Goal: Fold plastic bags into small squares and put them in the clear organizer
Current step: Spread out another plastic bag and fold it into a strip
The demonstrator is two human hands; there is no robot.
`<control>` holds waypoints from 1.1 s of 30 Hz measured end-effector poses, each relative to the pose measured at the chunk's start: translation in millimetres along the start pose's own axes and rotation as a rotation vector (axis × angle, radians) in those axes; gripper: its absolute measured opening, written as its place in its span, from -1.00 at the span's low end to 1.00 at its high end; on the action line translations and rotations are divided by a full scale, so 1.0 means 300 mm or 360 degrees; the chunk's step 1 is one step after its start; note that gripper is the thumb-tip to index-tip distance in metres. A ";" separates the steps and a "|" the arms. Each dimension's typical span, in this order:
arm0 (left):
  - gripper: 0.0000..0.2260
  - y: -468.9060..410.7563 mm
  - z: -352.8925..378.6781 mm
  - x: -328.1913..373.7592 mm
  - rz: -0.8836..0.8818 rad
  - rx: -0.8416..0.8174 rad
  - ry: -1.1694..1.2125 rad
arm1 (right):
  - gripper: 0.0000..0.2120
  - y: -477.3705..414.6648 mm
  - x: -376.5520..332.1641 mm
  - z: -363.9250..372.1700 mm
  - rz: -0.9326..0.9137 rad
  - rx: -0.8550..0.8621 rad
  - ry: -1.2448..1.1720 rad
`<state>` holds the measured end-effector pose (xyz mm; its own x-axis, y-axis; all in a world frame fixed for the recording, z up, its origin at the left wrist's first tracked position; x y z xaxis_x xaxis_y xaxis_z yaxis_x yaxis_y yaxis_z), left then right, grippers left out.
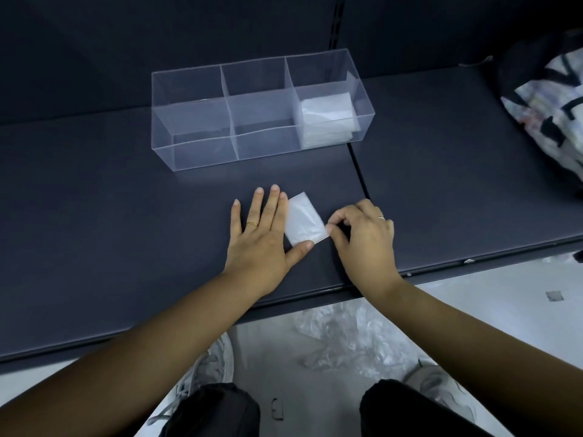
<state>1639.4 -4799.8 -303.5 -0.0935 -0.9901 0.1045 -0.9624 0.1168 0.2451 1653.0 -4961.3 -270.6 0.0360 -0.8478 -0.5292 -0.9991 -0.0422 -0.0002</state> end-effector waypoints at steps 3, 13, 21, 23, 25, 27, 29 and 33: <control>-0.18 0.000 0.002 0.002 -0.0014 -0.0002 -0.0019 | -0.93 0.000 -0.001 0.003 0.0050 0.0012 0.0026; -0.10 0.074 -0.005 -0.005 -0.0273 -0.0008 0.0330 | -0.87 -0.039 -0.086 0.021 0.0188 -0.0262 -0.0523; -0.21 0.048 -0.279 -0.067 0.0354 -0.0050 0.1088 | -0.72 -0.030 -0.343 -0.114 -0.0729 -0.0656 -0.0165; -0.76 0.036 -0.294 -0.079 0.0322 -0.0113 0.1282 | -0.73 -0.058 -0.357 -0.140 -0.0674 -0.0709 -0.0331; -0.85 0.027 -0.302 -0.109 0.0231 -0.0005 0.1502 | -0.85 -0.106 -0.338 -0.153 -0.0453 -0.0758 -0.0534; -0.86 0.024 -0.303 -0.149 0.0092 0.0107 0.1684 | -0.92 -0.159 -0.312 -0.149 -0.0254 -0.0787 -0.0566; -0.95 0.025 -0.310 -0.216 -0.0084 0.0267 0.1861 | -0.89 -0.231 -0.304 -0.147 -0.0122 -0.0801 -0.0552; -0.88 0.047 -0.277 -0.329 -0.0319 0.0489 0.1862 | -0.83 -0.466 -0.316 -0.162 0.0153 -0.0588 -0.0680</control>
<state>1656.2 -4693.9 -230.2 0.1957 -0.3034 0.9325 -0.9684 -0.2095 0.1351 1790.2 -4900.7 -179.0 -0.1435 -0.5711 -0.8083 -0.9205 -0.2229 0.3209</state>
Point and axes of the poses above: each hand's wrist, its own y-axis away from the middle knuckle, its own z-axis out of the palm, x = y × z, the point moved 8 cm from there along -y, towards the middle knuckle, and after that the axes turned 3 degrees about -x, right-handed, at the moved point
